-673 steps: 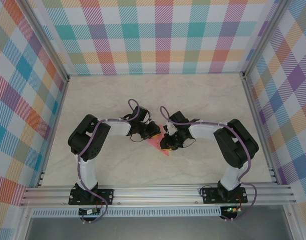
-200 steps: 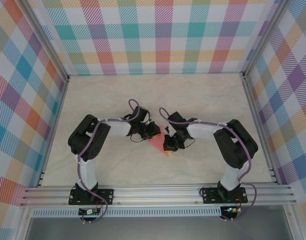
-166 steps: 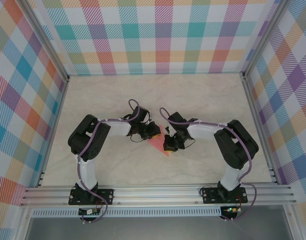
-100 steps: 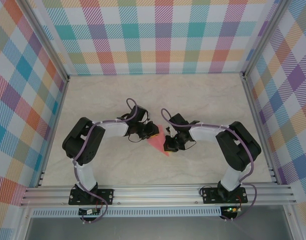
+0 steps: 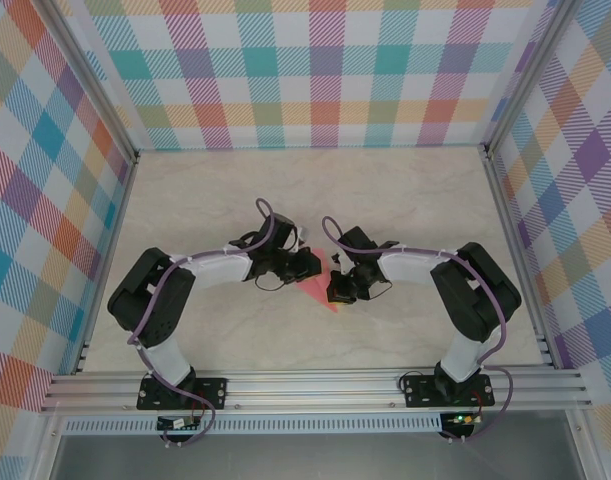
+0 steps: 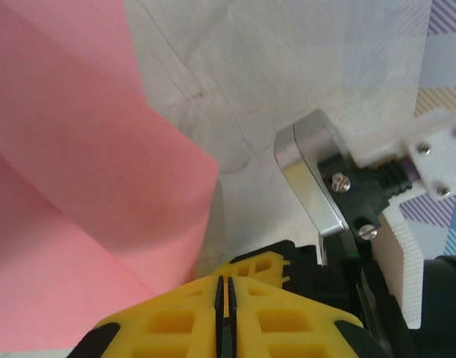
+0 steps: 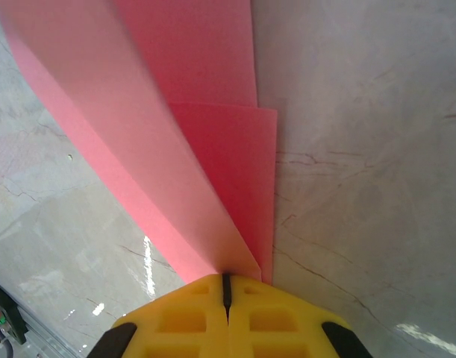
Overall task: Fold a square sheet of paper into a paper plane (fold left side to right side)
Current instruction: Fourth fold the wing at the center of the table.
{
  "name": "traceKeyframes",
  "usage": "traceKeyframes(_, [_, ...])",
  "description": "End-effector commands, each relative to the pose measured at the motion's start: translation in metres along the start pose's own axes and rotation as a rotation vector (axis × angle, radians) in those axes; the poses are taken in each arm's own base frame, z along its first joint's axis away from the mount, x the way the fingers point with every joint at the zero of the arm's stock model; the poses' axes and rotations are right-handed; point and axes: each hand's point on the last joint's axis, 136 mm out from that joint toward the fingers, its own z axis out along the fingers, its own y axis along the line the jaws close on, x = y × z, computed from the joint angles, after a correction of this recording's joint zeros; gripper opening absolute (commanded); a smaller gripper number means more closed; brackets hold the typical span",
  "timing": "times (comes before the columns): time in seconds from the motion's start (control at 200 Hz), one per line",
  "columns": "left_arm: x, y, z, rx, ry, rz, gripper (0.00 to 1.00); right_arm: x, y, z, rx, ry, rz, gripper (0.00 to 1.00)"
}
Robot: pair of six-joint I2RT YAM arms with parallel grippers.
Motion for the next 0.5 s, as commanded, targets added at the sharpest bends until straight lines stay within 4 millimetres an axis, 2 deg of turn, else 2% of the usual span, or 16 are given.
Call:
traceKeyframes(0.0, [0.007, 0.000, 0.010, 0.021, 0.044, 0.004, 0.12, 0.028, -0.054, 0.018, 0.196, 0.093, 0.071, 0.02])
traceKeyframes(0.22, [0.015, 0.003, 0.022, 0.023, 0.079, 0.001, 0.12, 0.028, -0.054, 0.019, 0.197, 0.097, 0.071, 0.02])
traceKeyframes(0.495, [0.015, 0.010, 0.030, 0.022, 0.088, -0.008, 0.12, 0.030, -0.056, 0.020, 0.206, 0.109, 0.069, 0.02])
